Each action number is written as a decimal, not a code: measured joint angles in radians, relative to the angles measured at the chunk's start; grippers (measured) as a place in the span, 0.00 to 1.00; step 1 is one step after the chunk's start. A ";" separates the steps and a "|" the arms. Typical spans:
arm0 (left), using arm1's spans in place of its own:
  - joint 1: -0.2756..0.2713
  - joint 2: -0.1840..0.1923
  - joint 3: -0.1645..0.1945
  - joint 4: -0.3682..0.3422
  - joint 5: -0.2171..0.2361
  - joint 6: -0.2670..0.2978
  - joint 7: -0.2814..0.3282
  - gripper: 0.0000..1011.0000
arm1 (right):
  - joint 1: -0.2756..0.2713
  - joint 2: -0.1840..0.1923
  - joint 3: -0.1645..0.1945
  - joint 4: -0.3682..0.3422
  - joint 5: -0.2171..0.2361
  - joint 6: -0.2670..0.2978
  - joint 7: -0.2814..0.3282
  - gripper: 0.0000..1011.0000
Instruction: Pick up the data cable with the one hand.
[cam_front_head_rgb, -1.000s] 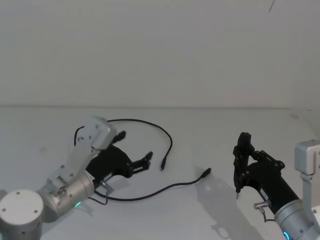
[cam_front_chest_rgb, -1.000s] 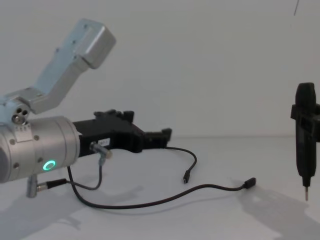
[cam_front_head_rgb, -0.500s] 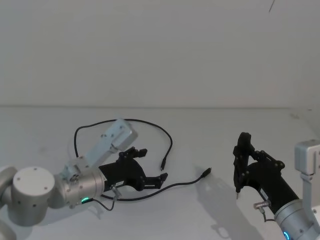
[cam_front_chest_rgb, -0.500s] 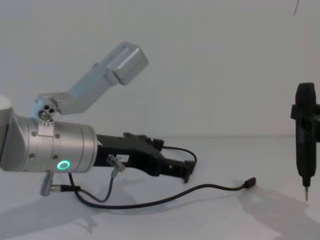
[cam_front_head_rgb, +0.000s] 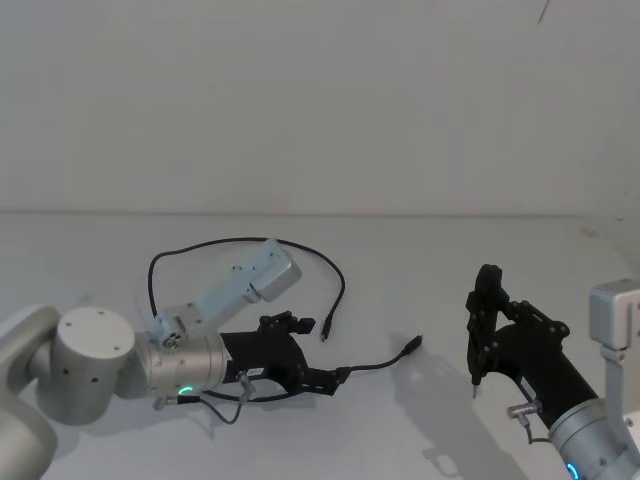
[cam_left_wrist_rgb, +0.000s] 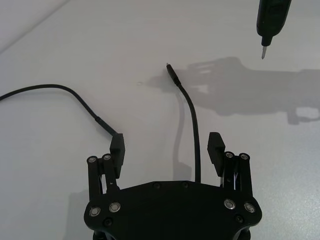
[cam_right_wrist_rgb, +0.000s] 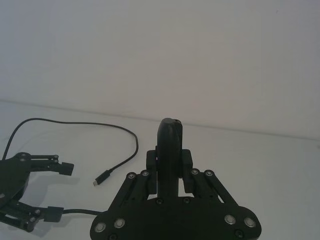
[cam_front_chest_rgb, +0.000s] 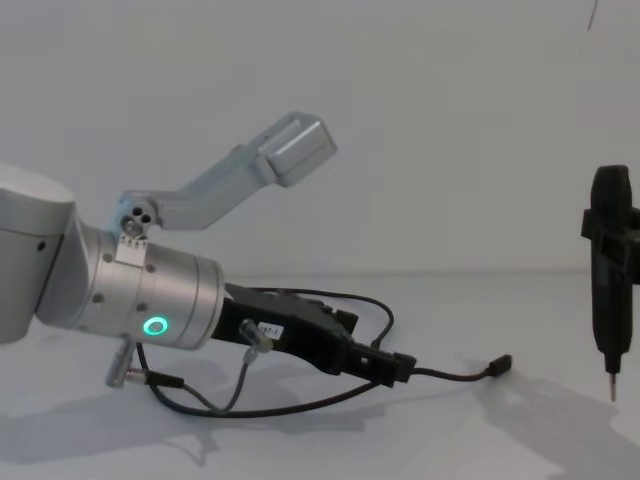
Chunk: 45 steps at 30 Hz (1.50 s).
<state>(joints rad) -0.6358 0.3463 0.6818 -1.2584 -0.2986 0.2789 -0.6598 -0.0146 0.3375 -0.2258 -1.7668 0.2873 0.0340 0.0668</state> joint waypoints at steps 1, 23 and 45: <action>-0.003 -0.002 0.002 0.003 -0.001 0.002 -0.002 0.99 | 0.000 0.000 0.000 0.000 0.000 0.000 0.000 0.28; -0.059 -0.043 0.045 0.082 -0.027 0.037 -0.053 0.98 | 0.000 0.000 0.000 0.000 0.000 0.000 0.000 0.28; -0.095 -0.052 0.079 0.120 -0.038 0.059 -0.073 0.35 | 0.000 0.000 0.000 0.000 0.000 0.000 0.000 0.28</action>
<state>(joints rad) -0.7304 0.2940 0.7605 -1.1381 -0.3368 0.3382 -0.7332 -0.0146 0.3375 -0.2258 -1.7668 0.2874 0.0340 0.0668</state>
